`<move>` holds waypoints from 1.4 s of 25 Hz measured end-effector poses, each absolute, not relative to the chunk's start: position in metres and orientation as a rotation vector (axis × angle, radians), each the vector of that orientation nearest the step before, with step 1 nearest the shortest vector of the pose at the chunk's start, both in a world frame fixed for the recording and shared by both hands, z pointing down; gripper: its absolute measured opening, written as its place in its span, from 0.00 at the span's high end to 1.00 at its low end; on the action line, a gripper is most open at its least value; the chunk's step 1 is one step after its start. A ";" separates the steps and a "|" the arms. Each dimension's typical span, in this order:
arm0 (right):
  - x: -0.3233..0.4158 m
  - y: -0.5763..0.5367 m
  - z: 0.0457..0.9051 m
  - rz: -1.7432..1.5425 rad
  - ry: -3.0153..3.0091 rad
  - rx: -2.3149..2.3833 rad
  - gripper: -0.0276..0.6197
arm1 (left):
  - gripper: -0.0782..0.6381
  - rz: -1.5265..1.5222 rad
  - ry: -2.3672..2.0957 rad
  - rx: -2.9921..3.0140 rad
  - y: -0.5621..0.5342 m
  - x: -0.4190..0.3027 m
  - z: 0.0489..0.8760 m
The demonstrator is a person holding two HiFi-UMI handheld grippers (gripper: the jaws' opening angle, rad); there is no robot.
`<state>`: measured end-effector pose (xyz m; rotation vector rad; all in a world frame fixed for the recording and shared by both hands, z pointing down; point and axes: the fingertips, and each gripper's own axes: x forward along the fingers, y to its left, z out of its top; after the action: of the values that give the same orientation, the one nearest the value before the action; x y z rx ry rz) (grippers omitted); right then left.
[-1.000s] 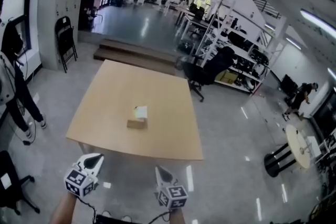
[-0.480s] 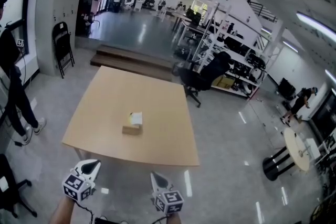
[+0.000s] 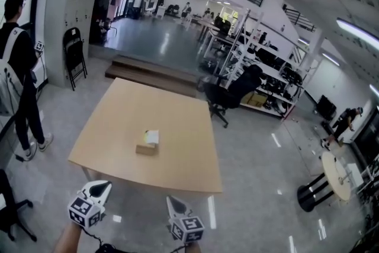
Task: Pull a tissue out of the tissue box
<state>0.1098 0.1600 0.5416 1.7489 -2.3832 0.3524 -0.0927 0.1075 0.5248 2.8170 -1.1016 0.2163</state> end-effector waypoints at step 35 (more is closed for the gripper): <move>0.135 -0.035 0.568 0.476 -2.381 1.748 0.95 | 0.88 0.235 -1.071 2.814 -0.101 -0.057 0.537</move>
<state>0.1355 -0.0347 0.5683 1.7481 -2.3806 0.4764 -0.0569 -0.1014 0.5371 2.8138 -1.0706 0.2348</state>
